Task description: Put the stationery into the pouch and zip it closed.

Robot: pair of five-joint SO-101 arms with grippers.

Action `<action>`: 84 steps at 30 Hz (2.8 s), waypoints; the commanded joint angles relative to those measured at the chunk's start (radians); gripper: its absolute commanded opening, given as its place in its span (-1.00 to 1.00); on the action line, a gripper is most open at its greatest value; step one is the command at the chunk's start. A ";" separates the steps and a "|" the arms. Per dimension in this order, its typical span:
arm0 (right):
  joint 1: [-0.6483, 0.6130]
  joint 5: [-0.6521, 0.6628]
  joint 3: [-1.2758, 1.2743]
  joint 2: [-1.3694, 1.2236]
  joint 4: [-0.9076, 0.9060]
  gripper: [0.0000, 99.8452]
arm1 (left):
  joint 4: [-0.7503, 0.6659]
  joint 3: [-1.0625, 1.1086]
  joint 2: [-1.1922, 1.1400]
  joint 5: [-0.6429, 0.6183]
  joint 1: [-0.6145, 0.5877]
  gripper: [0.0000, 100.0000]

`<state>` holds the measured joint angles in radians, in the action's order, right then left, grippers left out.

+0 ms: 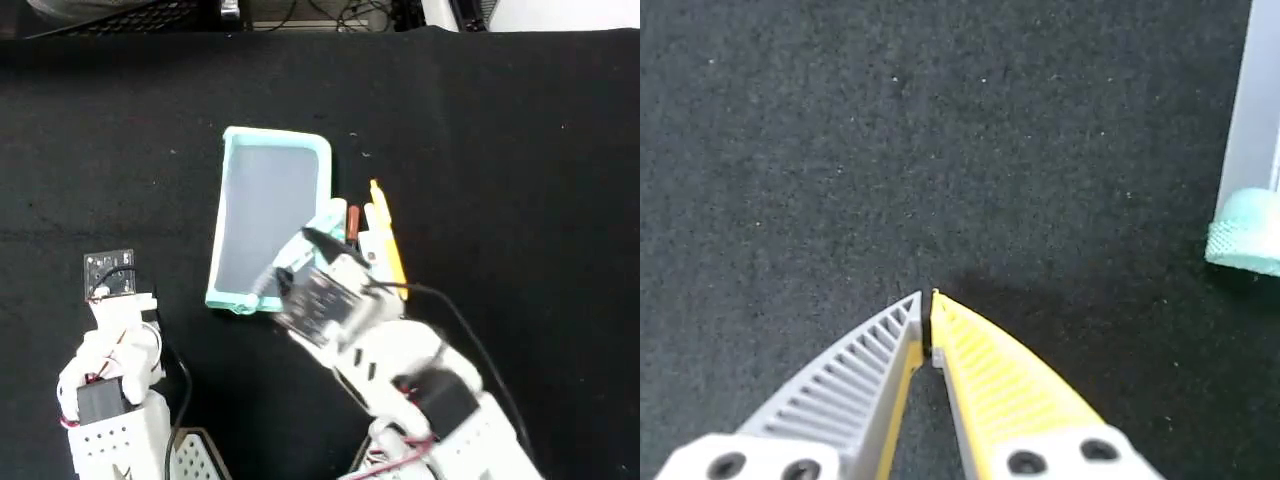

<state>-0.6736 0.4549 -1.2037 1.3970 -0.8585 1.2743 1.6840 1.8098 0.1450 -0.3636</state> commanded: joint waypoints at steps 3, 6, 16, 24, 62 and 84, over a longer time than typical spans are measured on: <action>-0.064 -0.015 0.097 -0.489 0.057 -0.61 | -0.002 0.015 0.008 0.005 -0.010 -0.92; -0.061 -0.112 0.165 -0.699 0.141 -0.61 | -0.002 0.015 0.008 0.005 -0.010 -0.92; -0.061 -0.485 0.535 -1.248 0.198 -0.61 | -0.002 0.015 0.008 0.005 -0.010 -0.93; -0.048 -0.493 0.684 -1.437 -0.052 -0.62 | -0.002 0.015 0.008 0.005 -0.013 -0.93; -0.224 0.215 0.331 -1.167 -0.112 -0.61 | -0.002 0.015 0.008 0.005 -0.013 -0.93; -0.029 0.006 0.400 -0.938 -0.120 -0.98 | -0.006 0.015 0.008 0.023 0.019 -0.92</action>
<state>-0.7227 0.4718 -0.7925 0.2908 -0.9828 1.2743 1.6840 1.8098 0.1450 -0.3728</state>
